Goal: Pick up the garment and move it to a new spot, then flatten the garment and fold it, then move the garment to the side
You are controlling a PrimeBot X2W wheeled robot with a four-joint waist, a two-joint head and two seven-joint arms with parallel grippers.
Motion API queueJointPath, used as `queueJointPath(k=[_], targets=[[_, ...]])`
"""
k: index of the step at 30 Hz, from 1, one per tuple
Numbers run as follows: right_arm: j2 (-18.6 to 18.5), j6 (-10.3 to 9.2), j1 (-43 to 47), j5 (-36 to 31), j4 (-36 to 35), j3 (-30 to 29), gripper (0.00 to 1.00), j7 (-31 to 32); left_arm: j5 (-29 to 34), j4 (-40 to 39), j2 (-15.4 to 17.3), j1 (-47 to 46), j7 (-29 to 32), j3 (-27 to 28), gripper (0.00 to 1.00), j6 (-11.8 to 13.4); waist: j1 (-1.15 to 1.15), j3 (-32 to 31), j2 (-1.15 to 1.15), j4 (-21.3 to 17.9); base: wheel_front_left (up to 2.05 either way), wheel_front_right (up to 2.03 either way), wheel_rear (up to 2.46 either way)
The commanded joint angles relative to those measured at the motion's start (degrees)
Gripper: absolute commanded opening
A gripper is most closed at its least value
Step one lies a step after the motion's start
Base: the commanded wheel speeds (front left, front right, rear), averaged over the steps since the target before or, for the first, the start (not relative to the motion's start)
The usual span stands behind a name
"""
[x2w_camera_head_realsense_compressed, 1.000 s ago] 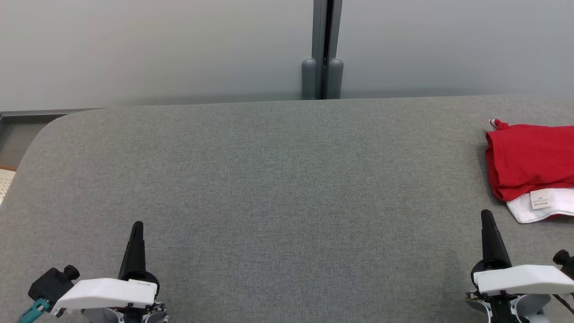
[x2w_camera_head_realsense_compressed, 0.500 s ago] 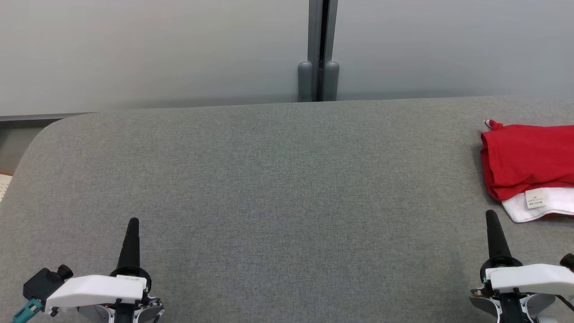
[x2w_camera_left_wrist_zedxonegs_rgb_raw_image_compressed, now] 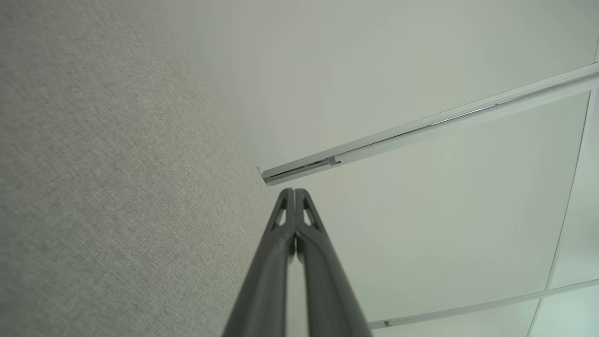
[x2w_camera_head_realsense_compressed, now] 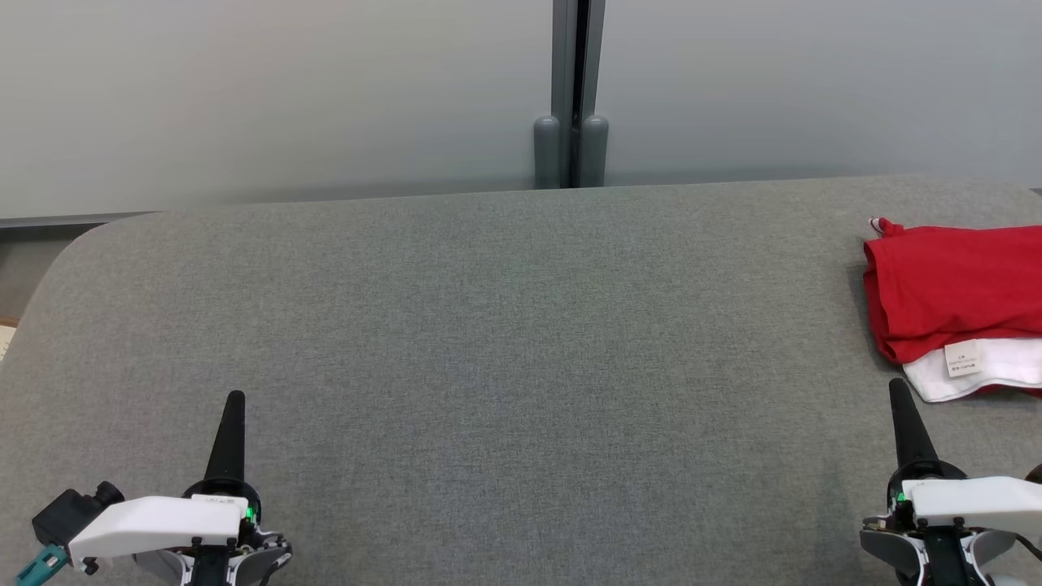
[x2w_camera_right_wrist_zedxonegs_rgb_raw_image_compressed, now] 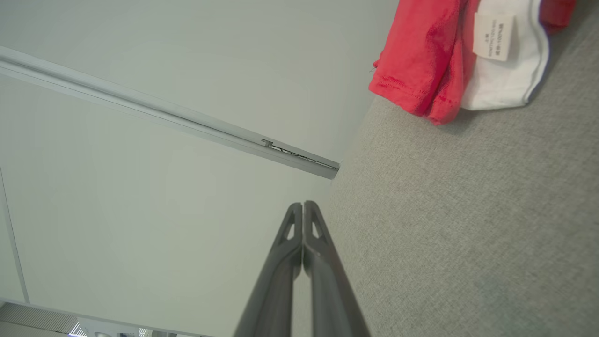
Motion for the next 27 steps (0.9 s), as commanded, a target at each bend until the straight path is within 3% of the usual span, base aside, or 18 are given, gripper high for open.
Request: queueJointPath(k=[1,27], targets=[[-0.48,0.01,-1.02,1.27,-0.74,-0.19,0.00,0.37,-1.00,-0.67,0.37,-1.54,0.35,0.46,0.00,-0.35,0.00,-0.04,0.00,-0.05,0.00,0.00,0.00],[-0.41,0.00,-0.99,13.11,-1.09,-1.99,0.00,3.74,-10.79,-1.07,0.42,-2.04,3.65,2.18,0.00,-0.53,0.00,-0.82,0.00,-1.13,0.00,0.00,0.00]])
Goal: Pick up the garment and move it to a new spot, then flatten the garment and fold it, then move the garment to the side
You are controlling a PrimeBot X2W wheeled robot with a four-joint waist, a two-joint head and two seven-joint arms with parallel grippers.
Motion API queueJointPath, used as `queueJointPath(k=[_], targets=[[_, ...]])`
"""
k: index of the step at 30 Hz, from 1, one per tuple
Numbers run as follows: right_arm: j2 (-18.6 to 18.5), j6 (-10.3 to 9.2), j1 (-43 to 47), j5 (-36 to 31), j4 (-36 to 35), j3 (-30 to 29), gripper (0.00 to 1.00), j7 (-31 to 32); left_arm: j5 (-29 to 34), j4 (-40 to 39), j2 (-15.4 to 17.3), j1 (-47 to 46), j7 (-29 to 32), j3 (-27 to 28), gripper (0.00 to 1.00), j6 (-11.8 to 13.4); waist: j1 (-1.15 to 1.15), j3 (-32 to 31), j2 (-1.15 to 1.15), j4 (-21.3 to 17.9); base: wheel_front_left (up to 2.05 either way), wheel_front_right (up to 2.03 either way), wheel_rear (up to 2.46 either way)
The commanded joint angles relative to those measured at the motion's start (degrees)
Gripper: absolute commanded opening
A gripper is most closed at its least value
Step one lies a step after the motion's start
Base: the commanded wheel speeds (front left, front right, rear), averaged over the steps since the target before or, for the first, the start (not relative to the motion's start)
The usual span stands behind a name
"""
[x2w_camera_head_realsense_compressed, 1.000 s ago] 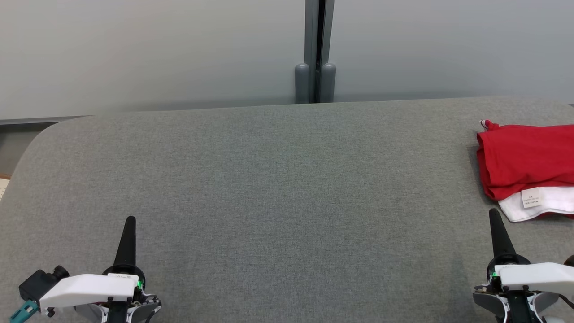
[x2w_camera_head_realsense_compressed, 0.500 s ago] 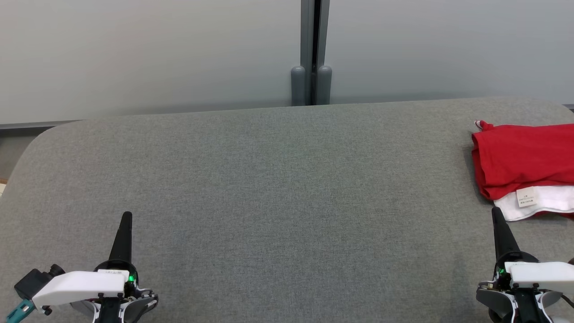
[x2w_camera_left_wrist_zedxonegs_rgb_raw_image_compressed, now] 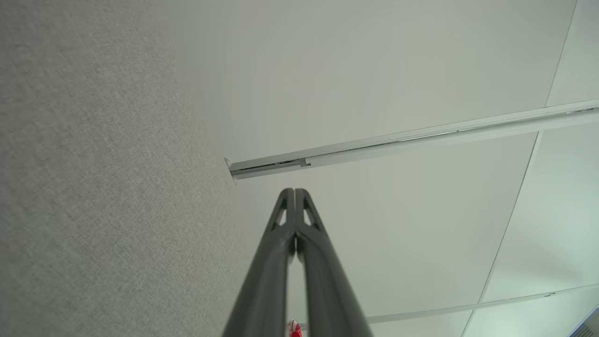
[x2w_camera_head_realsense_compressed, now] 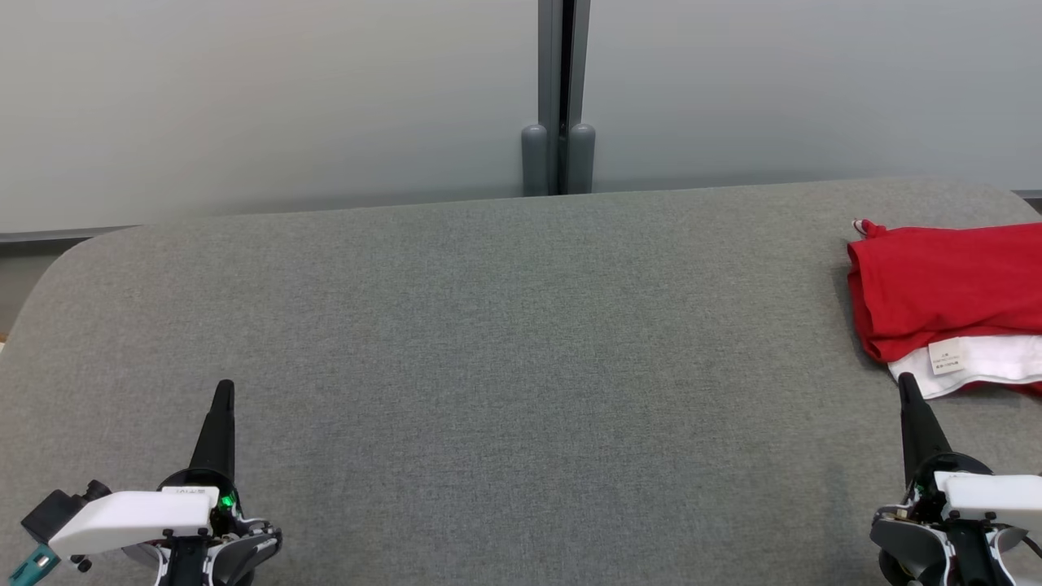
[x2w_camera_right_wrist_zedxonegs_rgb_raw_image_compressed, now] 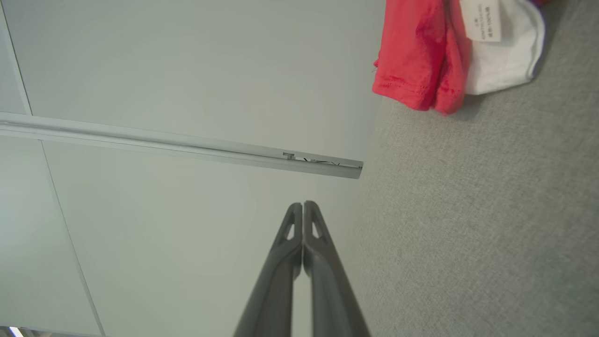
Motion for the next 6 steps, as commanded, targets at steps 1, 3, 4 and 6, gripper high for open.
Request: queueJointPath(k=[1,3,4,6], targets=[[-0.40,0.00,-0.59,1.29,-0.38,-0.20,0.00,0.34,-0.95,-0.45,0.36,-1.21,0.34,0.47,0.00,-0.35,0.00,-0.04,0.00,-0.06,0.00,0.00,0.00],[-0.39,0.01,-0.60,2.12,-0.41,-0.32,0.00,0.67,-1.64,-0.48,0.35,-1.25,0.51,0.56,0.00,-0.37,0.00,-0.10,0.00,-0.14,0.00,0.00,0.00],[-0.39,0.01,-0.59,2.49,-0.42,-0.40,0.00,0.73,-2.00,-0.49,0.36,-1.28,0.62,0.62,0.00,-0.38,0.00,-0.13,0.00,-0.18,0.00,0.00,0.00],[-0.38,0.01,-0.57,3.23,-0.45,-0.52,0.00,0.92,-2.70,-0.52,0.36,-1.32,0.92,0.73,0.00,-0.36,0.00,-0.19,0.00,-0.27,0.00,0.00,0.00]])
